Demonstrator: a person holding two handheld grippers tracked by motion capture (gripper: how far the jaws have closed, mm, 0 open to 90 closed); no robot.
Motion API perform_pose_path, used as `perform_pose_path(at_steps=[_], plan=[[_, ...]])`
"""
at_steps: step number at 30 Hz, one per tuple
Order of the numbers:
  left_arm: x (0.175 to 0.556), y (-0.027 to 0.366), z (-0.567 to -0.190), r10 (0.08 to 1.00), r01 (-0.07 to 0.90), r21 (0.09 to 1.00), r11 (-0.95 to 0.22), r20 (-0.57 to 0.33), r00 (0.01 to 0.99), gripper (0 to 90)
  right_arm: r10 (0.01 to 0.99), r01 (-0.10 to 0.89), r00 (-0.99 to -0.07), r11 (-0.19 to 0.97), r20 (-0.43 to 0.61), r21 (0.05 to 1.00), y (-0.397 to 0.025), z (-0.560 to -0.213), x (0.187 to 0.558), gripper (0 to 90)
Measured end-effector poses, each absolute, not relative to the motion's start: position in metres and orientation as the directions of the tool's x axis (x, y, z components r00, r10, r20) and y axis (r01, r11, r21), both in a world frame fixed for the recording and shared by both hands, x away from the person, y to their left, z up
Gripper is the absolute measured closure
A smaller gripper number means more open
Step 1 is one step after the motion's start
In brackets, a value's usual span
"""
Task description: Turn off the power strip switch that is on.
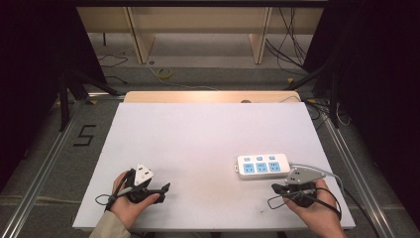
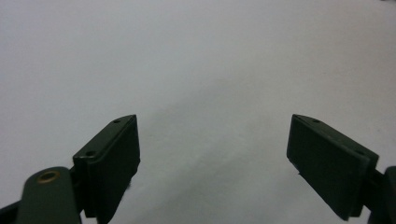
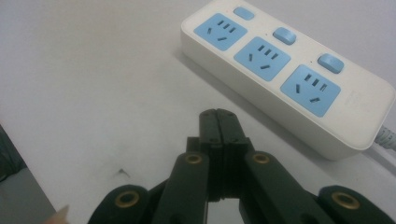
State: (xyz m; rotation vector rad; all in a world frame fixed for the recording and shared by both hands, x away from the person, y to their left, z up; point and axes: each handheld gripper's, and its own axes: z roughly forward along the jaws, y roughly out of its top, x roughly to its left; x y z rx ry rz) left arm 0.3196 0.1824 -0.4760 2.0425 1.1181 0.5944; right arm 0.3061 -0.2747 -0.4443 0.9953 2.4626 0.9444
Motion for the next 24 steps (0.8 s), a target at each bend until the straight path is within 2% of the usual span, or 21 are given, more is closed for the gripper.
perform_pose_path(at_steps=[24], plan=[[0.3196, 0.1815, -0.4765, 0.852, 0.519, 0.768, -0.376, 0.068, 0.519, 17.1, 0.708, 0.518, -0.705, 0.553, -0.041, 0.653, -0.268, -0.4383, 0.3129, 90.0]])
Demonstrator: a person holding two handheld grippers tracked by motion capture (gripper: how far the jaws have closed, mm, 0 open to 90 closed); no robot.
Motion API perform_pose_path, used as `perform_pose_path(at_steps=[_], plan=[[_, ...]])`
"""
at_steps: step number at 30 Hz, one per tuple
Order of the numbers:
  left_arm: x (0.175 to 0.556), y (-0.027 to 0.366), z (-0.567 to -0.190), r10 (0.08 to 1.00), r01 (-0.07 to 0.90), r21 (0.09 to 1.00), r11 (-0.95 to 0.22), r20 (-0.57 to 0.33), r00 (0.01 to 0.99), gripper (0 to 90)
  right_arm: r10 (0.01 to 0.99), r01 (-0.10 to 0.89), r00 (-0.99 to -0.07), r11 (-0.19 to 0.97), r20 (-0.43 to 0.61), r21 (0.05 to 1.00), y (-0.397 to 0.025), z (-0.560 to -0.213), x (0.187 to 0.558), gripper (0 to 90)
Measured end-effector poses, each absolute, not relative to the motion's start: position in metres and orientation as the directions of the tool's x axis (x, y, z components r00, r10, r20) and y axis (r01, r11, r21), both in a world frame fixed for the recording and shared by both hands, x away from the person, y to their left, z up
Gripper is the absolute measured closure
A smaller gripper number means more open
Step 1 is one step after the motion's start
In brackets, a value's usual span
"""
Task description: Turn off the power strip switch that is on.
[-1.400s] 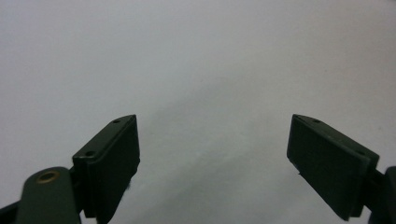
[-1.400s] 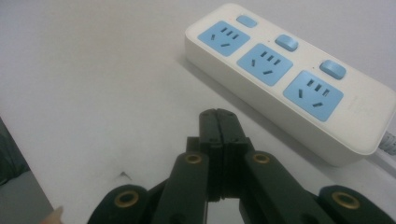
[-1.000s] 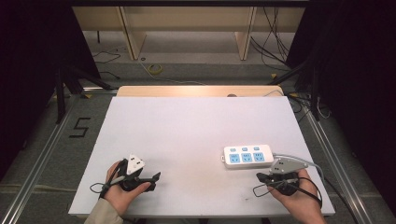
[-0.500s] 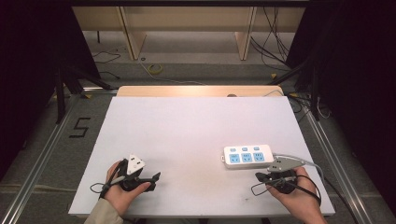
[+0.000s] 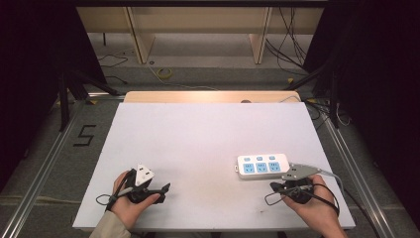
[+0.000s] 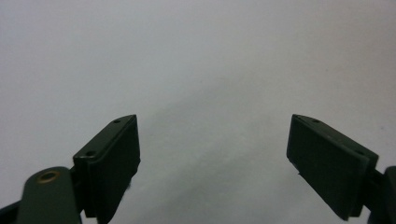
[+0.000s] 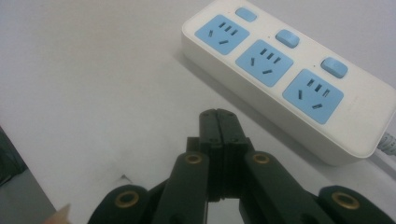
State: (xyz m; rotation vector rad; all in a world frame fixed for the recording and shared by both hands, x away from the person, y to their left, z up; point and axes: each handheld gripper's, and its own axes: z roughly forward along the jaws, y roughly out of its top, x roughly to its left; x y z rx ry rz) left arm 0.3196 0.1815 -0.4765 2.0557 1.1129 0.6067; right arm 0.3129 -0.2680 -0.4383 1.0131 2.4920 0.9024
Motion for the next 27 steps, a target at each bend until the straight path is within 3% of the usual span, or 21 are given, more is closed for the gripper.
perform_pose_path(at_steps=[27], plan=[[0.3192, 0.1811, -0.4754, 0.854, 0.513, 0.771, -0.376, 0.073, 0.516, 17.3, 0.71, 0.524, -0.702, 0.559, -0.046, 0.643, -0.2616, -0.4304, 0.3233, 90.0]])
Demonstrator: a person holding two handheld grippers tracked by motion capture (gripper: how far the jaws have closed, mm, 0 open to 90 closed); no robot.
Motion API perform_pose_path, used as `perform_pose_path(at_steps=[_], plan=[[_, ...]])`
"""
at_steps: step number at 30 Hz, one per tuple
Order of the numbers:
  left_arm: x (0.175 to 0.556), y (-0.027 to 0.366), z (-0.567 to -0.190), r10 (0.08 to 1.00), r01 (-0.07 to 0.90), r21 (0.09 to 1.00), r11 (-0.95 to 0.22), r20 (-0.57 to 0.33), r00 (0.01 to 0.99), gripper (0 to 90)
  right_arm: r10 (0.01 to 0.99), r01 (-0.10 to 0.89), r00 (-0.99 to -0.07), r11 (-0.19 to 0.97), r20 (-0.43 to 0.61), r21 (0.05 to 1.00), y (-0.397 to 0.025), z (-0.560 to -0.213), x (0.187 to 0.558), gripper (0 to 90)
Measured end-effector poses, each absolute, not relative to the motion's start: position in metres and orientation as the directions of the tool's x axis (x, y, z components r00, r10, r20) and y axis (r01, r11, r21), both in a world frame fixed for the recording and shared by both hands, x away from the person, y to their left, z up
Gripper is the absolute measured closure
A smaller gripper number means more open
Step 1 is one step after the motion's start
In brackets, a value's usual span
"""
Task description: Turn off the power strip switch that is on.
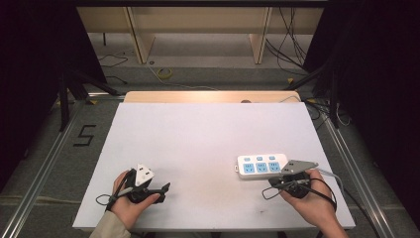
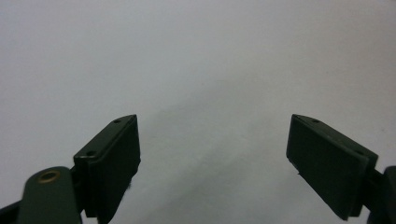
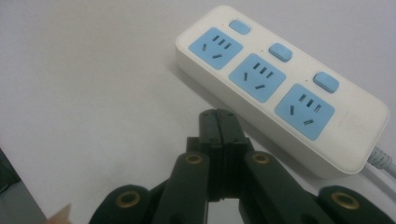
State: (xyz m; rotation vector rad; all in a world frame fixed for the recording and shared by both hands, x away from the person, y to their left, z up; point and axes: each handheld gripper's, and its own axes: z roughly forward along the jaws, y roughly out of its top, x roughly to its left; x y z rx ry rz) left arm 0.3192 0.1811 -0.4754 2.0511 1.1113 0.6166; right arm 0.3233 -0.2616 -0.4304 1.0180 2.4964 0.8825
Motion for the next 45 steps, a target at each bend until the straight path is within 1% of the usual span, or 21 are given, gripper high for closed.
perform_pose_path(at_steps=[45], plan=[[0.319, 0.181, -0.475, 0.853, 0.512, 0.771, -0.379, 0.076, 0.516, 17.5, 0.701, 0.529, -0.712, 0.58, -0.048, 0.619, -0.253, -0.424, 0.337, 90.0]])
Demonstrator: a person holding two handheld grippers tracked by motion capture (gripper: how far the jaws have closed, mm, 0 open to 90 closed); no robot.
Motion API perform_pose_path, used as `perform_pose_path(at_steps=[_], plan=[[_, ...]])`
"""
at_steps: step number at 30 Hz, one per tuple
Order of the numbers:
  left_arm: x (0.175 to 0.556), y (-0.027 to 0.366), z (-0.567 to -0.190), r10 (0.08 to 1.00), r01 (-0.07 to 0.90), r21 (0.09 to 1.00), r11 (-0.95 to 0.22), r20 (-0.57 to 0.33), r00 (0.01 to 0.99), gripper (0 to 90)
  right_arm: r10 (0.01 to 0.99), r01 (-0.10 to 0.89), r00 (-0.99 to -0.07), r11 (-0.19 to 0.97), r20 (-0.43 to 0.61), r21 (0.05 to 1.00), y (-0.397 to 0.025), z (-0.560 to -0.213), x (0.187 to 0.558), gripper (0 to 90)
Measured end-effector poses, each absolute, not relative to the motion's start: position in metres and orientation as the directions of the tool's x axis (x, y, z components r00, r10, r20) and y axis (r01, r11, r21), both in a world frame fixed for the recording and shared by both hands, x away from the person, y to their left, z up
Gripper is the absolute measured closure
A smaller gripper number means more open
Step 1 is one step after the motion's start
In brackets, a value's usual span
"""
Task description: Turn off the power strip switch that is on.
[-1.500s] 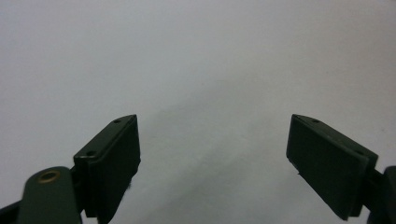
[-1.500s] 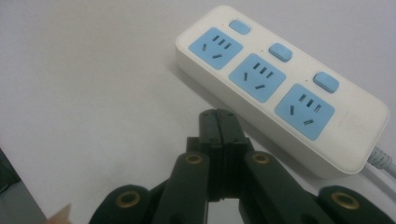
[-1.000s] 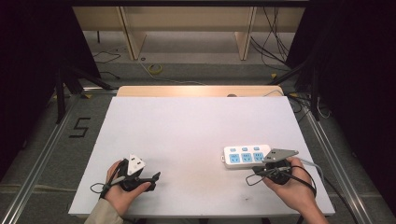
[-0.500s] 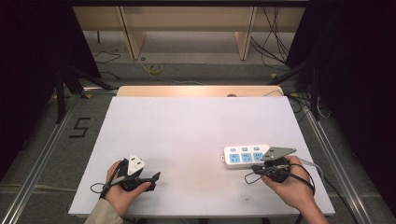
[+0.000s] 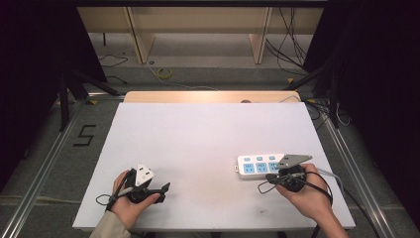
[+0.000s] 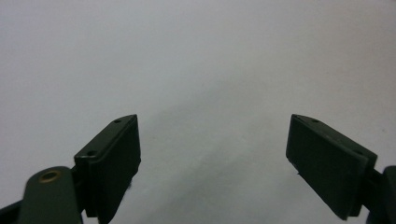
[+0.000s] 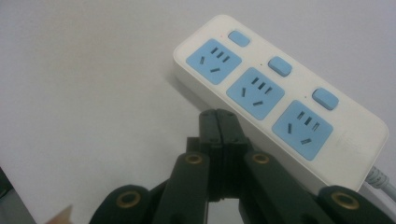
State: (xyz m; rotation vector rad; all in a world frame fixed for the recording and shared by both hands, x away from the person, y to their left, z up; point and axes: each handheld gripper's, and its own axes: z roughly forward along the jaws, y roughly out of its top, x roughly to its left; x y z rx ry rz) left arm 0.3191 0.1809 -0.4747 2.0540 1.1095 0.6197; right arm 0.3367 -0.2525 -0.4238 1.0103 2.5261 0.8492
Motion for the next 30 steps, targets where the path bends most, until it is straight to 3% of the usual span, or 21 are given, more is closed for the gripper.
perform_pose_path(at_steps=[30], plan=[[0.3192, 0.1805, -0.4746, 0.853, 0.505, 0.774, -0.381, 0.084, 0.515, 17.6, 0.696, 0.53, -0.717, 0.587, -0.046, 0.612, -0.2459, -0.4192, 0.3451, 90.0]])
